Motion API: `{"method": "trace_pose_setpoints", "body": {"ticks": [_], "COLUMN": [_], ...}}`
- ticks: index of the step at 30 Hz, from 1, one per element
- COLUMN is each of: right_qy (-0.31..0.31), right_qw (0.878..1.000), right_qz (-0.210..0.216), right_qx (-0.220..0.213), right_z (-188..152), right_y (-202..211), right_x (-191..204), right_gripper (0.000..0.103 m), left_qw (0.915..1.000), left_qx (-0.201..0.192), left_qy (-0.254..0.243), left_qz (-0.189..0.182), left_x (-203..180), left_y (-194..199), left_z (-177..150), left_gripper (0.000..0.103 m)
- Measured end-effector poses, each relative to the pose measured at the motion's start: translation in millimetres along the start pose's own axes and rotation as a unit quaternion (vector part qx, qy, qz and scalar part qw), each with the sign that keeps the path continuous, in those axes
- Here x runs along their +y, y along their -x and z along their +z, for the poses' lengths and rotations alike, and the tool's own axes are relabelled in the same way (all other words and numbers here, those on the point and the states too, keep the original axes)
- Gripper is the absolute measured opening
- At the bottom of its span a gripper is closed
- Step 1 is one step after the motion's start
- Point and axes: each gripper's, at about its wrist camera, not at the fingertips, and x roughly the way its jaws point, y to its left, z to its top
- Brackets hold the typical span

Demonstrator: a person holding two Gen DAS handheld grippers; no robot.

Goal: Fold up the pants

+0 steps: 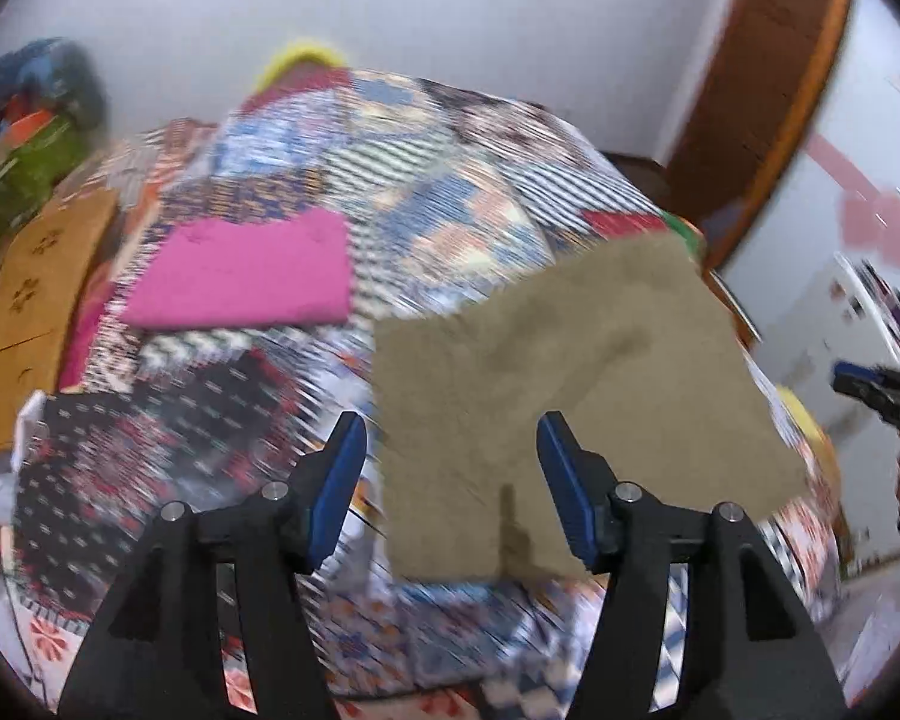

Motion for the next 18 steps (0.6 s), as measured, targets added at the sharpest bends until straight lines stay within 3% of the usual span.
{"method": "trace_pose_setpoints", "body": {"ticks": [6, 14, 18], "right_qy": [-0.005, -0.039, -0.056], "right_qw": [1.0, 0.999, 0.998], "right_qz": [-0.009, -0.012, 0.006], "right_qx": [-0.013, 0.001, 0.005], "right_z": [29.3, 60.8, 78.6], "right_y": [-29.1, -69.8, -91.9], "right_x": [-9.1, -37.1, -47.9], "right_gripper": [0.038, 0.038, 0.038], "left_qw": [0.9988, 0.9959, 0.9944], "left_qx": [0.025, 0.083, 0.097], "left_qy": [0.04, 0.035, 0.037], "left_qz": [0.013, -0.002, -0.021], "left_x": [36.8, 34.6, 36.1], "left_y": [-42.5, -112.3, -134.7], "left_z": [34.0, 51.7, 58.1], "left_gripper": [0.059, 0.059, 0.059]}}
